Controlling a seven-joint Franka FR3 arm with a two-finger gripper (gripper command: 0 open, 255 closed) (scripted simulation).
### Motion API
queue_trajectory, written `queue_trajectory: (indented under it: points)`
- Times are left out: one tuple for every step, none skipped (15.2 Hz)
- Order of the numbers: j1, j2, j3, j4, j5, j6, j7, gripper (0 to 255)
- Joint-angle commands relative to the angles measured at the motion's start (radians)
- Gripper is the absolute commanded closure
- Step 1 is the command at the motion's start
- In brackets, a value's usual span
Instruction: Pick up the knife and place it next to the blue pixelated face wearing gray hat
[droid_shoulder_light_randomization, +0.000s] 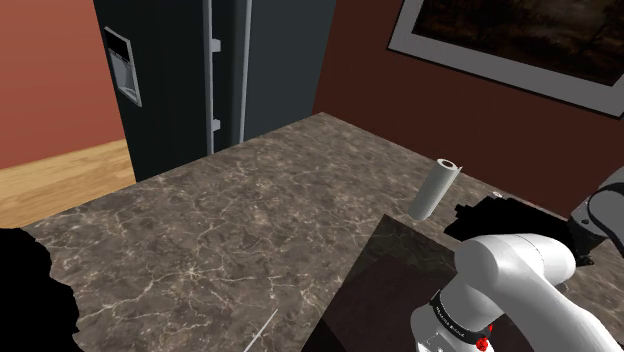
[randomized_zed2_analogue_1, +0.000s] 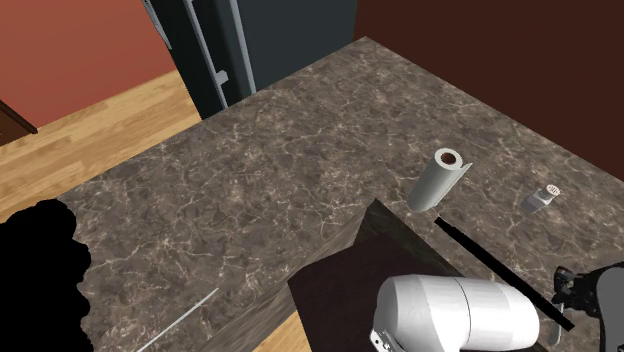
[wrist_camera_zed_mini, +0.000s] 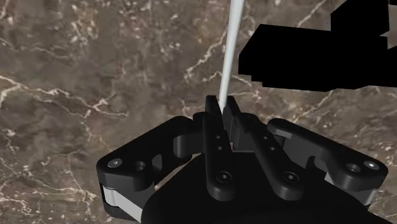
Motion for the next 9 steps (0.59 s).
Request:
queue_trajectory:
  points:
    - [-0.023,-0.001,-0.039,-0.018,-0.032,0.020,-0.010,255]
    - [-0.034,-0.001,-0.056,-0.027,-0.046,0.029,-0.015,255]
    - [-0.034,-0.001,-0.056,-0.027,-0.046,0.029,-0.015,255]
    - [-0.034,-0.001,-0.056,-0.027,-0.046,0.029,-0.015,255]
    - [-0.034,-0.001,-0.056,-0.027,-0.046,0.029,-0.015,255]
    - [-0.034,-0.001,-0.056,-0.027,-0.046,0.029,-0.015,255]
    - [-0.034,-0.001,-0.056,-0.027,-0.046,0.029,-0.015,255]
    - [-0.034,-0.001,-0.056,-0.027,-0.046,0.029,-0.015,255]
    - [-0.034,-0.001,-0.056,-0.027,-0.046,0.029,-0.015,255]
